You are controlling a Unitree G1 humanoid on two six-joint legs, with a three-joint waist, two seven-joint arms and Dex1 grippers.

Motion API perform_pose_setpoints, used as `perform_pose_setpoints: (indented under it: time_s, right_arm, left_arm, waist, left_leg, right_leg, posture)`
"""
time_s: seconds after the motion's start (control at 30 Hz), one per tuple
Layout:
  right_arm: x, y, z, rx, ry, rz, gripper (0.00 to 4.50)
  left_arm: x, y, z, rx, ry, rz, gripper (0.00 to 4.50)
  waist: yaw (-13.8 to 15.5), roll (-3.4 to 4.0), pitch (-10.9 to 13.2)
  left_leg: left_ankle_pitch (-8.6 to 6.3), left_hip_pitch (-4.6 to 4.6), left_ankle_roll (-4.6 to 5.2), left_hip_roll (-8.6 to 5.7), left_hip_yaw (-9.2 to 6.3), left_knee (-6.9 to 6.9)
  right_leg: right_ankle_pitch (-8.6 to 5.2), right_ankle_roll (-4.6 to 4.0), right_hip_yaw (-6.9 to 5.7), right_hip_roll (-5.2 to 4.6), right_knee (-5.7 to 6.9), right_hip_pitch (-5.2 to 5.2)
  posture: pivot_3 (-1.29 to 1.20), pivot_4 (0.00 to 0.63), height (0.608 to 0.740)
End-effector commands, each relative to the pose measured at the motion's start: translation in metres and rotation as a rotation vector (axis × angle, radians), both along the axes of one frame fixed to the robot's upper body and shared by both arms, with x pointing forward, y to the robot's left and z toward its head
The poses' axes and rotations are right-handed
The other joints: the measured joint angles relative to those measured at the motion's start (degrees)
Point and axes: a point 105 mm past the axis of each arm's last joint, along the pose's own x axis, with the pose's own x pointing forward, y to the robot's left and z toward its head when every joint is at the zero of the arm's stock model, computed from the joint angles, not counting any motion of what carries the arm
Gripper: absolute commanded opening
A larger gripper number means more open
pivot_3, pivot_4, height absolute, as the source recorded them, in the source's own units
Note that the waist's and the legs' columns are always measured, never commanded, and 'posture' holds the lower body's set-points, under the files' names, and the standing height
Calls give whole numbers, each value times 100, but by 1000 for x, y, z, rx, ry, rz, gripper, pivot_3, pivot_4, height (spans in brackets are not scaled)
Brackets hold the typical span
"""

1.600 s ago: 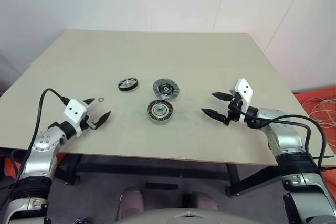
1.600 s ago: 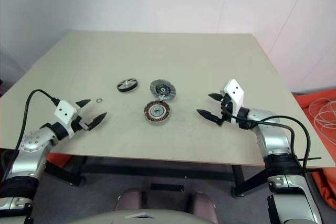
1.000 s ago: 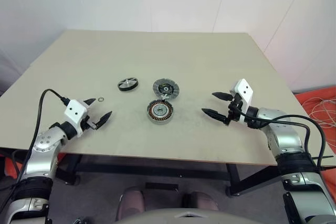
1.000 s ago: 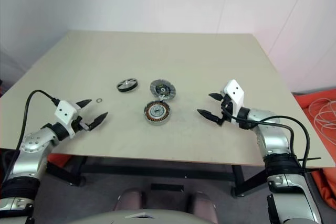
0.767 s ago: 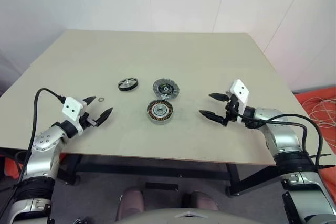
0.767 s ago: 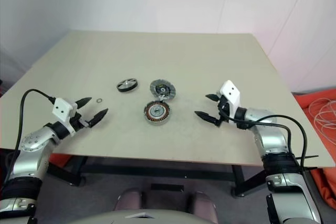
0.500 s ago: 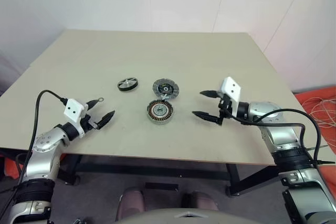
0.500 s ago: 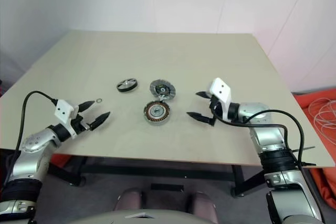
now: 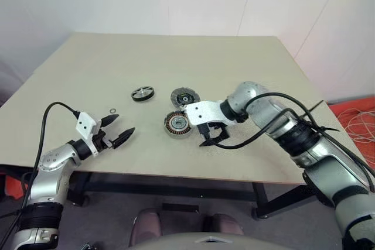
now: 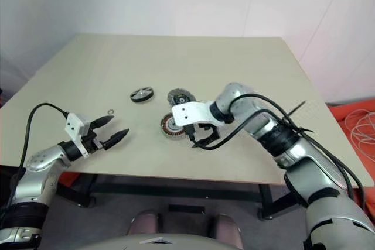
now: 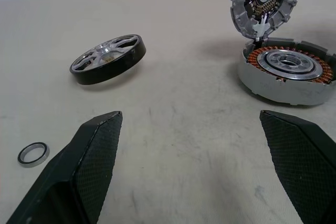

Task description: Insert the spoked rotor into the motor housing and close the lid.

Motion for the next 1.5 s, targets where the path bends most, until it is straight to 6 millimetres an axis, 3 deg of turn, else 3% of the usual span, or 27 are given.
perform_pose_setpoints:
  time_s: [0.03,0.37,0.4,0.5,0.83,1.13,1.5]
  right_arm:
    - [8,1,-3,-95,-77,99,4500]
    - [11,19,-20,-174,-146,246,4500]
    - [12,20,-21,-179,-150,251,4318]
    - [15,22,-23,-196,-179,267,3649]
    - [16,30,-17,-179,-229,314,116]
    - [15,35,-8,-164,-285,353,33]
    - [-4,37,15,-159,-296,427,33]
  left_arm:
    - [1,-1,11,13,-57,-2,4435]
    - [0,0,10,19,-68,17,4435]
    - [1,-1,10,20,-70,18,4488]
    - [2,-1,10,22,-75,19,4500]
    - [6,-5,10,30,-90,22,4500]
    - [7,-9,8,32,-90,16,4500]
    - [10,-14,8,34,-82,2,4500]
  waist:
    - [-7,-2,0]
    - [-34,-3,0]
    - [-34,-3,0]
    - [-40,-3,-1]
    - [-32,-5,-2]
    - [-30,-7,-1]
    - [-31,-7,0]
  left_leg:
    - [0,1,1,-1,1,0]
    - [0,1,0,1,2,2]
    - [0,2,0,2,2,2]
    - [0,9,-1,2,2,3]
    - [0,13,-1,1,1,3]
    - [0,7,-1,1,2,3]
    - [0,-2,-1,2,1,4]
  right_leg:
    - [0,-1,1,-1,0,0]
    - [3,-5,3,1,5,-4]
    - [3,-5,3,1,7,-5]
    - [3,-5,4,1,13,-1]
    - [3,-6,6,1,11,6]
    - [3,-7,7,1,13,-1]
    - [4,-7,7,2,17,-12]
  posture:
    - [0,0,740]
    - [0,0,740]
    - [0,0,740]
    - [0,0,740]
    - [0,0,740]
    - [0,0,740]
    - [0,0,740]
